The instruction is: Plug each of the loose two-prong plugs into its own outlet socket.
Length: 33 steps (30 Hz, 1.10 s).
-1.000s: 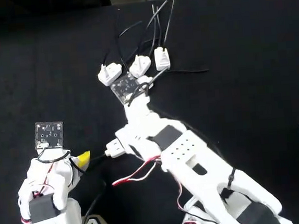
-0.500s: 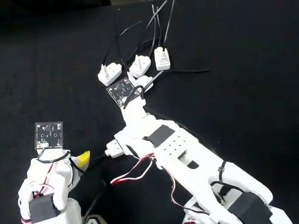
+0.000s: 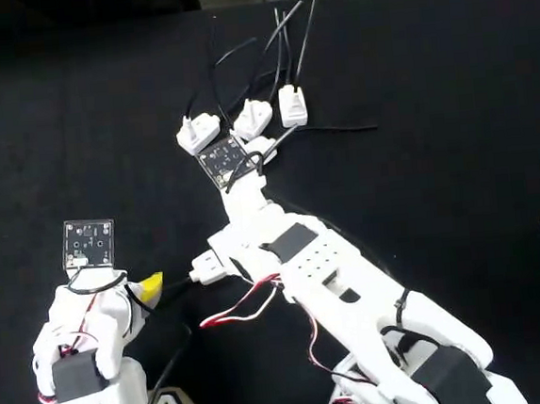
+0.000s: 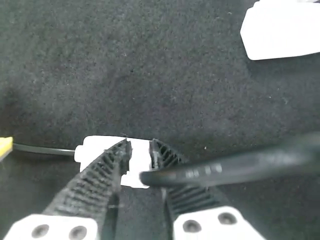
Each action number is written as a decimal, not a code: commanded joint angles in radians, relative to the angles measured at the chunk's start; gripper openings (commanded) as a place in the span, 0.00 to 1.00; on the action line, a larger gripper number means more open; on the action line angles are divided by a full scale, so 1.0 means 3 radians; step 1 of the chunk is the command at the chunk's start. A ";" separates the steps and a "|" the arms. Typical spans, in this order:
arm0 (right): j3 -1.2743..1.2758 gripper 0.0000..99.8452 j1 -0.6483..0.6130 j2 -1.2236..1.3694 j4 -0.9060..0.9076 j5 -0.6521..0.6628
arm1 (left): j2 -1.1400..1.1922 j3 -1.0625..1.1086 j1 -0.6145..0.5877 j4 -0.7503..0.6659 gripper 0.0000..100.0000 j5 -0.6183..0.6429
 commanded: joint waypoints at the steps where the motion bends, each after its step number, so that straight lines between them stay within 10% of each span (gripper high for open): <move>1: -0.0043 0.01 0.0046 0.0028 -0.0046 0.0046 | -0.0015 -0.0013 -0.0038 -0.0061 0.35 0.0036; 33: -0.0222 0.01 -0.0123 0.0586 0.0276 0.0046 | -0.0015 -0.0013 -0.0038 -0.0061 0.35 0.0031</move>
